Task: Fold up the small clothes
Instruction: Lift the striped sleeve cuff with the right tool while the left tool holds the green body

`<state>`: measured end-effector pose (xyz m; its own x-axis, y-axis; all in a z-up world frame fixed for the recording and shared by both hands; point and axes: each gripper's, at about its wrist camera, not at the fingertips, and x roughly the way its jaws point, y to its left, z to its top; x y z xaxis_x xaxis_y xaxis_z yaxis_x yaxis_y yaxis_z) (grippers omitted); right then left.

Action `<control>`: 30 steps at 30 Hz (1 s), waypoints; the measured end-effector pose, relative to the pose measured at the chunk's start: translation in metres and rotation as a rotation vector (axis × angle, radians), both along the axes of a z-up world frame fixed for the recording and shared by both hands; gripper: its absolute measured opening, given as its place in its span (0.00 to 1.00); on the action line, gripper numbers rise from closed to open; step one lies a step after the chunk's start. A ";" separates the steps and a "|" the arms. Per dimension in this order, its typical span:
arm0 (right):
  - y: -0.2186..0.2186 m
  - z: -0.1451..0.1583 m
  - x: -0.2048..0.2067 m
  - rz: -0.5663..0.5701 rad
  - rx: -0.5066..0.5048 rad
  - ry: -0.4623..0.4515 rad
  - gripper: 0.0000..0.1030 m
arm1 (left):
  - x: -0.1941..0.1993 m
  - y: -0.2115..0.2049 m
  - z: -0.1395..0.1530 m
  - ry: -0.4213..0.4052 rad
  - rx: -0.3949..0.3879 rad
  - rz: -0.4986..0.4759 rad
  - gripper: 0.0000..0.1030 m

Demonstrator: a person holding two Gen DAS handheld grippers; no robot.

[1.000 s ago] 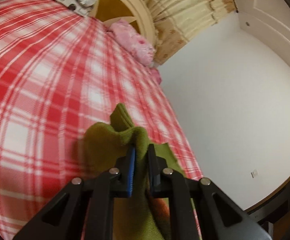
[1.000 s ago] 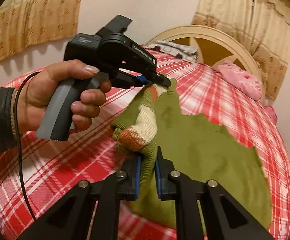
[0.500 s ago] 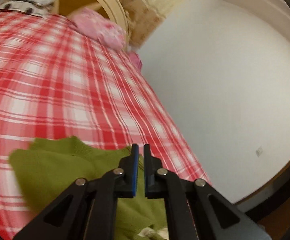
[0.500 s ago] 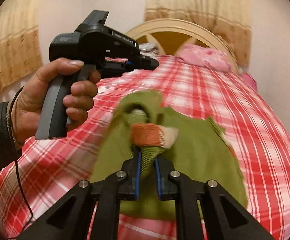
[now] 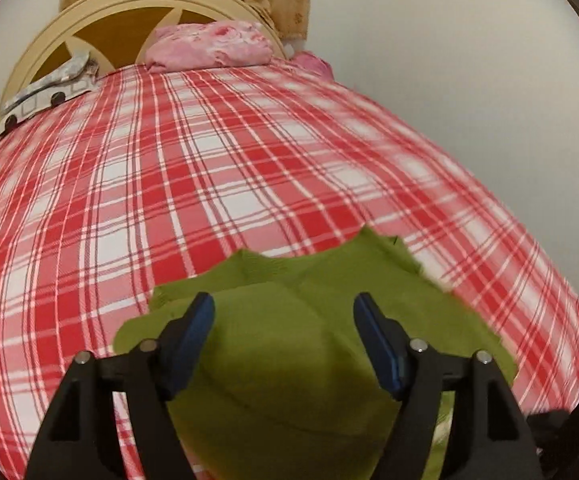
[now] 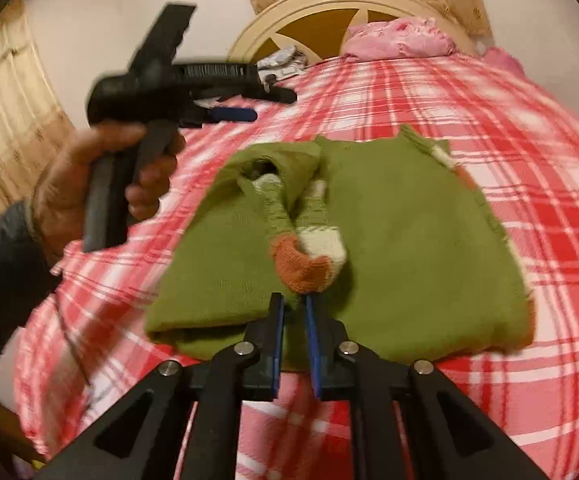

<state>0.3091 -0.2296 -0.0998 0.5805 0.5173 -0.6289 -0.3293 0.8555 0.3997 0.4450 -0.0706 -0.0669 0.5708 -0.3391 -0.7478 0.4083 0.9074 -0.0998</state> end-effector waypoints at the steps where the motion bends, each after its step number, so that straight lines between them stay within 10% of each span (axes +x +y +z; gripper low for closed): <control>1: -0.001 0.001 -0.001 0.003 0.028 0.008 0.61 | 0.004 0.003 -0.003 0.011 0.001 0.009 0.72; 9: 0.003 -0.005 0.020 0.020 0.071 0.089 0.67 | -0.007 -0.012 -0.006 0.141 -0.104 -0.045 0.74; 17: 0.034 -0.019 0.017 0.090 0.090 0.089 0.49 | 0.012 -0.073 -0.036 0.221 0.325 0.061 0.84; 21: 0.016 -0.020 0.020 -0.011 0.117 0.076 0.49 | 0.018 -0.082 -0.062 0.250 0.373 0.056 0.83; 24: -0.003 -0.025 0.027 -0.055 0.188 0.107 0.49 | 0.016 -0.081 -0.072 0.246 0.377 0.073 0.69; 26: 0.000 -0.025 0.028 -0.011 0.202 0.109 0.49 | 0.013 -0.078 -0.065 0.237 0.381 0.086 0.36; 30: 0.000 -0.021 0.023 0.028 0.233 0.082 0.23 | -0.004 -0.075 -0.038 0.216 0.346 0.056 0.17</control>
<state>0.3325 -0.2294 -0.1206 0.5158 0.6690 -0.5351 -0.3101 0.7281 0.6114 0.4408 -0.1460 -0.1049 0.3985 -0.0198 -0.9170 0.3605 0.9227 0.1367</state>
